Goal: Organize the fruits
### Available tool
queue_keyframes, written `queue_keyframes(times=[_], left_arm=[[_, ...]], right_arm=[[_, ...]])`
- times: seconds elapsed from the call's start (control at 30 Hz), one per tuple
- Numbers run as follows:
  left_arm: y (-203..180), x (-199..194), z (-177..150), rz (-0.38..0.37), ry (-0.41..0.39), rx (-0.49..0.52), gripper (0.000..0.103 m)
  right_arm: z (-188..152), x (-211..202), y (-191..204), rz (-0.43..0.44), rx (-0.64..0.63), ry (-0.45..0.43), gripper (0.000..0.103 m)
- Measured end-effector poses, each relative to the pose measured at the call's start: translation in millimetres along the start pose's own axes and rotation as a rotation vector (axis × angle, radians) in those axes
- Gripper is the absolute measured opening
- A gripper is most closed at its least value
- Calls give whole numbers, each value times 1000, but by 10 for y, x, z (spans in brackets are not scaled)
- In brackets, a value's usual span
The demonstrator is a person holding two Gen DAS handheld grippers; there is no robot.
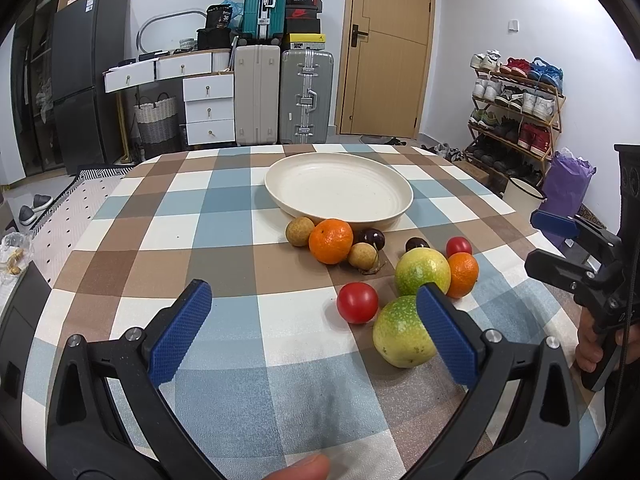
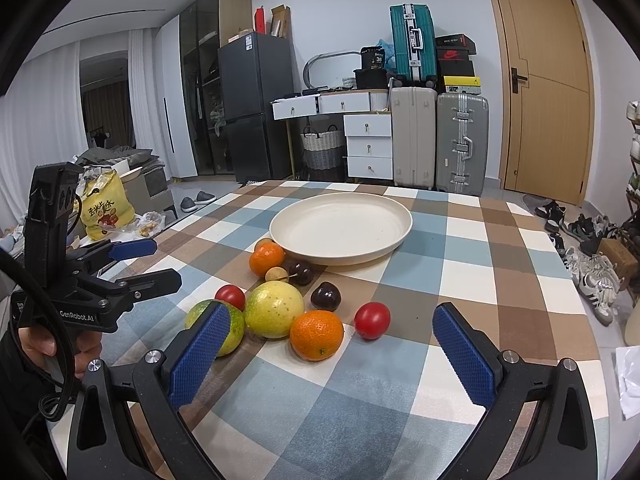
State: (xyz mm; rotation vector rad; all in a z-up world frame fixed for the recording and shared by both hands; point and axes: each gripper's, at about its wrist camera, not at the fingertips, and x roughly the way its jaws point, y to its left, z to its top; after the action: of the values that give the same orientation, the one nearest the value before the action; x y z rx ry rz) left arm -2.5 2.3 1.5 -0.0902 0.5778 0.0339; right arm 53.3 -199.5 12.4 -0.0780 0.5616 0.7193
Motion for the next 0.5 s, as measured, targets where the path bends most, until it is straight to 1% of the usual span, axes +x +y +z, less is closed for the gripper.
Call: queue_keyframes(times=[0.5], left_arm=[[5, -3, 1, 1, 1, 1, 102]], right_arm=[[5, -1, -4, -1, 0, 2, 103]])
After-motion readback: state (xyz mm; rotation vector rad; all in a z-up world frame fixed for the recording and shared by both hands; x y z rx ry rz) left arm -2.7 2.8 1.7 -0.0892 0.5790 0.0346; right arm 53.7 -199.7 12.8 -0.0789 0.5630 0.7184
